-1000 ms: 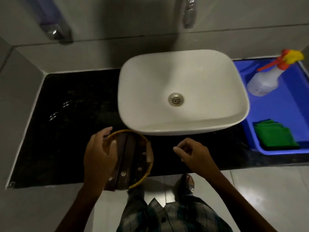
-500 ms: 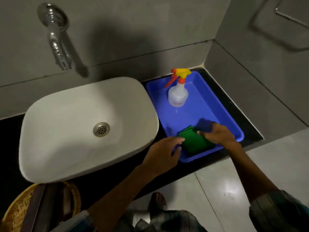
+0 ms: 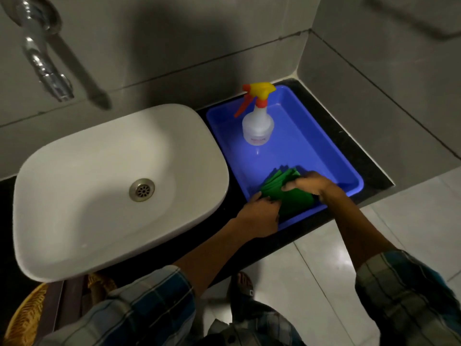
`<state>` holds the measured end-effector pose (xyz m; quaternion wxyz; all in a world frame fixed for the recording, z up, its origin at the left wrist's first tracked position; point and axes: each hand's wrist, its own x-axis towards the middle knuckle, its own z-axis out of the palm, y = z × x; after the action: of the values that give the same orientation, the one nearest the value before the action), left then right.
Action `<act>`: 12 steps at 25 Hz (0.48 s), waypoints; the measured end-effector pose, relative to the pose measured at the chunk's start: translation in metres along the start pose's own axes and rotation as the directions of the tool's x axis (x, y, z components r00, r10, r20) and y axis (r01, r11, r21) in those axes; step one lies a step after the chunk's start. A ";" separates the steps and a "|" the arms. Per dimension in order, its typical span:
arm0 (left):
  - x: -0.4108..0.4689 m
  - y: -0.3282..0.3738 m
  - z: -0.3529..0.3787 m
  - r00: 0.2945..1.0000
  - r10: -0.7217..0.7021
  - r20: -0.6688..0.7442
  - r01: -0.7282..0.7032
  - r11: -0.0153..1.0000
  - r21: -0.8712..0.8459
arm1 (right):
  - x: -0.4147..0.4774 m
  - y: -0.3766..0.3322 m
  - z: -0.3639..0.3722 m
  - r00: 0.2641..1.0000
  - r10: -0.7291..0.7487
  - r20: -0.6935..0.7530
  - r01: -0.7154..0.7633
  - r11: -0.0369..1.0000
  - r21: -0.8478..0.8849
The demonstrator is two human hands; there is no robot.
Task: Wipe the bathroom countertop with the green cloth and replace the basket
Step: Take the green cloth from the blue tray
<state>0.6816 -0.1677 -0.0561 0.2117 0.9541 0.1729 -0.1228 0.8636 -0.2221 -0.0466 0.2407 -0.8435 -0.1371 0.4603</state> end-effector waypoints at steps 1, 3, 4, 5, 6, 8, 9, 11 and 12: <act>-0.009 -0.001 -0.005 0.998 0.003 -0.065 -0.008 0.998 -0.066 | -0.012 -0.005 0.005 0.998 -0.038 -0.040 0.041 0.998 0.056; -0.040 -0.006 -0.019 0.965 -0.026 -0.263 -0.052 0.956 -0.288 | -0.041 -0.018 0.017 0.978 -0.132 -0.165 0.142 0.988 0.056; -0.061 -0.013 -0.027 0.927 -0.055 -0.372 -0.096 0.922 -0.375 | -0.059 -0.027 0.025 0.953 -0.186 -0.239 0.204 0.978 0.051; -0.085 -0.022 -0.036 0.877 -0.105 -0.469 -0.125 0.892 -0.433 | -0.079 -0.037 0.036 0.918 -0.248 -0.311 0.283 0.956 0.073; -0.110 -0.033 -0.044 0.820 -0.170 -0.546 -0.134 0.871 -0.472 | -0.102 -0.048 0.047 0.877 -0.304 -0.373 0.374 0.918 0.130; -0.167 -0.060 -0.061 0.726 -0.349 -0.592 -0.113 0.789 -0.604 | -0.155 -0.078 0.081 0.839 -0.418 -0.348 0.531 0.768 0.358; -0.201 -0.075 -0.068 0.707 -0.445 -0.550 -0.114 0.695 -0.710 | -0.181 -0.093 0.109 0.840 -0.469 -0.273 0.540 0.675 0.503; -0.276 -0.111 -0.073 0.671 -0.580 -0.463 -0.207 0.454 -0.867 | -0.219 -0.119 0.187 0.818 -0.571 -0.069 0.461 0.578 0.673; -0.317 -0.133 -0.068 0.619 -0.641 -0.453 -0.245 0.391 -0.887 | -0.236 -0.129 0.235 0.806 -0.591 0.022 0.423 0.602 0.677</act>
<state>0.3537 -0.1126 0.0534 0.5749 0.6044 0.4092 0.3698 0.5376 -0.1537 0.0815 0.6170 -0.5695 -0.2347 0.4899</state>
